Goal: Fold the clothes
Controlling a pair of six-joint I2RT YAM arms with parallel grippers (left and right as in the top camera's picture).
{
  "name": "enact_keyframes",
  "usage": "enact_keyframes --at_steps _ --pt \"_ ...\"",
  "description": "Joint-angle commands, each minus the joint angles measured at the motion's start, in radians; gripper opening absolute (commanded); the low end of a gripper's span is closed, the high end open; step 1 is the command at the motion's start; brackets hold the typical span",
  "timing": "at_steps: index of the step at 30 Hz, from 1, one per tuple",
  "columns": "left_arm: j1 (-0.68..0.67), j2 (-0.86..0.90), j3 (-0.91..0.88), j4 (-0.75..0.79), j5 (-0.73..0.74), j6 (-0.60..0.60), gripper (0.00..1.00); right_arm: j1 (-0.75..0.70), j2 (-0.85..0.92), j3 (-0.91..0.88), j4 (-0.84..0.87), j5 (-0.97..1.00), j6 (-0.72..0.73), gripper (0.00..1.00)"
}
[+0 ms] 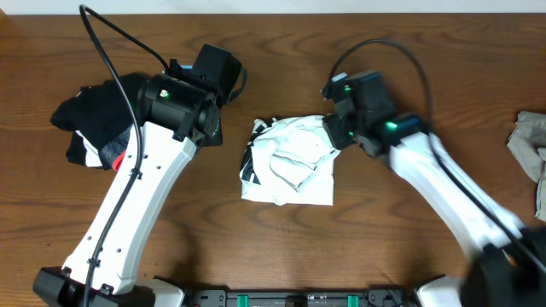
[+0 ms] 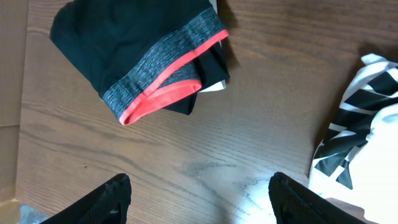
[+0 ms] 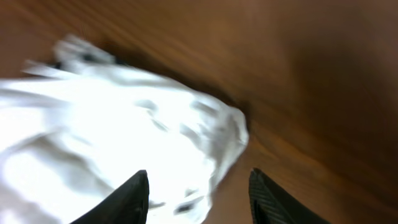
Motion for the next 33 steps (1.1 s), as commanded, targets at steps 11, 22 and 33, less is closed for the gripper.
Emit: enact_keyframes --at_steps 11,22,33 --pt "0.002 -0.005 0.012 0.003 -0.01 -0.001 0.78 0.169 0.044 -0.006 -0.238 -0.346 -0.091 0.48" --pt "0.002 -0.005 0.012 0.004 -0.01 -0.001 0.78 0.227 0.24 -0.006 -0.196 -0.317 -0.093 0.45" --pt "0.002 -0.005 0.012 0.01 -0.01 -0.001 0.78 0.285 0.261 -0.006 -0.151 -0.336 -0.1 0.22"
